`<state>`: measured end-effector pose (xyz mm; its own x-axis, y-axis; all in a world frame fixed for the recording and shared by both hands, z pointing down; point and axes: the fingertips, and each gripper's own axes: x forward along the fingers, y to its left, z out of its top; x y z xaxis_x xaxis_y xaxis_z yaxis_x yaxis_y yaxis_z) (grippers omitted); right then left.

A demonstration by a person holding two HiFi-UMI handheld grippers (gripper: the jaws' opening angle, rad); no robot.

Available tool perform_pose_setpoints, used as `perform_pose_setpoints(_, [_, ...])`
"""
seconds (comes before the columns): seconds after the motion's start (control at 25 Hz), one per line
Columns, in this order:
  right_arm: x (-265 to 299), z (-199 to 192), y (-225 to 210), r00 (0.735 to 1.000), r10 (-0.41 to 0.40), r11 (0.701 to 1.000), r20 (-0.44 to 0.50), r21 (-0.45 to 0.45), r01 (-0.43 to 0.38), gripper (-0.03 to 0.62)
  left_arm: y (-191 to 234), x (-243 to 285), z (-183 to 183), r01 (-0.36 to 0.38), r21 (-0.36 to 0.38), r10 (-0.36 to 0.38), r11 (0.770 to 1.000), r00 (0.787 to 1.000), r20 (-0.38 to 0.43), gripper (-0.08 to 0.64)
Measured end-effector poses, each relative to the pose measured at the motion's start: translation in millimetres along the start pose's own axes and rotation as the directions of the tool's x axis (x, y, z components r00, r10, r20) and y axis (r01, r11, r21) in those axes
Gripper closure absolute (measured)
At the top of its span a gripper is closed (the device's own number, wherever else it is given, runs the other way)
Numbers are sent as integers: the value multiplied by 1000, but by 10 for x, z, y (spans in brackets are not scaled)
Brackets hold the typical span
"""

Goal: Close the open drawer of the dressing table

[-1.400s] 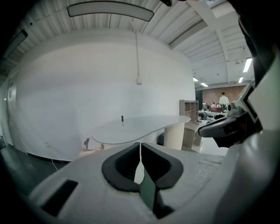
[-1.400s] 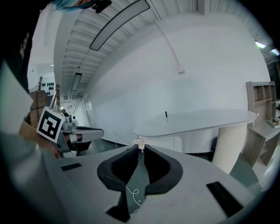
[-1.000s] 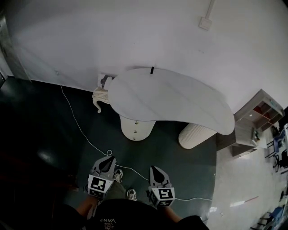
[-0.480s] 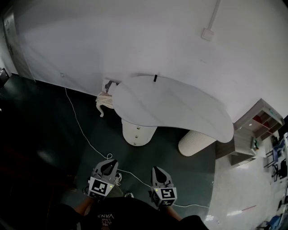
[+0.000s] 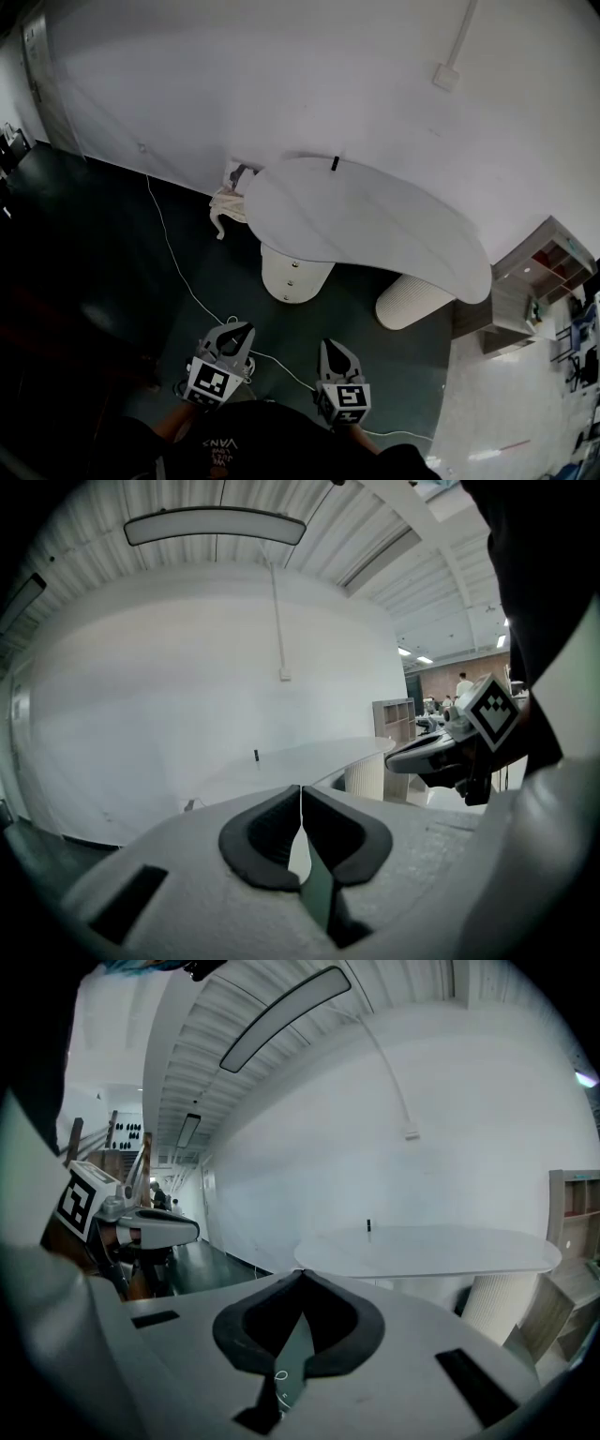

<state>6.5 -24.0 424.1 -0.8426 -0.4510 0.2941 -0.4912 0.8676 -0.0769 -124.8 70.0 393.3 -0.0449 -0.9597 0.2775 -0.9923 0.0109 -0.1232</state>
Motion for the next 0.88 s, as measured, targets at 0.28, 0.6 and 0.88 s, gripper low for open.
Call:
perform_pose_setpoints(0.28, [-68, -14, -14, 1000, 0, 1000, 1, -4, 0, 591, -59, -58, -5, 2, 9, -2, 1000, 1000, -7, 538])
perform_pose_setpoints(0.6, [-124, -69, -58, 1000, -2, 1000, -3, 3, 2, 591, -160, -65, -58, -13, 1, 13, 1000, 1000, -15, 538])
perform_pose_setpoints(0.88, [-152, -141, -65, 1000, 8, 1000, -6, 3, -8, 591, -185, -93, -69, -32, -6, 32, 999, 999, -9, 540])
